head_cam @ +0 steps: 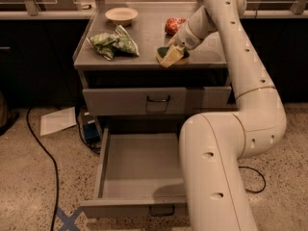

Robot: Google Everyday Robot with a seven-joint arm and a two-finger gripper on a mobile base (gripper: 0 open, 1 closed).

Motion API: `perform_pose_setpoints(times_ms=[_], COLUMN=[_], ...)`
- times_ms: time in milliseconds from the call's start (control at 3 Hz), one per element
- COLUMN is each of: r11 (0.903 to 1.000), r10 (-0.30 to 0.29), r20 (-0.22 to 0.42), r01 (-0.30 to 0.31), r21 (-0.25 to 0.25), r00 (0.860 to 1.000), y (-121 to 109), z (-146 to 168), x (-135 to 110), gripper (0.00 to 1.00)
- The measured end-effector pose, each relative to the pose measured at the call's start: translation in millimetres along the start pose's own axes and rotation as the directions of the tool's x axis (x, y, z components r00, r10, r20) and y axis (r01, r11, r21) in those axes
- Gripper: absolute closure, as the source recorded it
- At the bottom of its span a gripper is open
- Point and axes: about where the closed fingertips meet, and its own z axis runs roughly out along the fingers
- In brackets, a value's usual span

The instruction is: Pick sponge from middle drawer and place on counter

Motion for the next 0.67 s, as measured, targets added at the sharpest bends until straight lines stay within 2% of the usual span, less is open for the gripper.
perform_pose_setpoints(times_ms=[333, 667], r11=[1.0000, 0.9996], r10=[0.000, -0.007], r20=[0.001, 0.010], r01=[0.000, 0.007], r21=[0.001, 0.026], r00=[1.000, 1.000], y=[0.4, -4.7], z=[1.6, -2.0], x=[-0.6, -10.0], gripper=[1.00, 1.00])
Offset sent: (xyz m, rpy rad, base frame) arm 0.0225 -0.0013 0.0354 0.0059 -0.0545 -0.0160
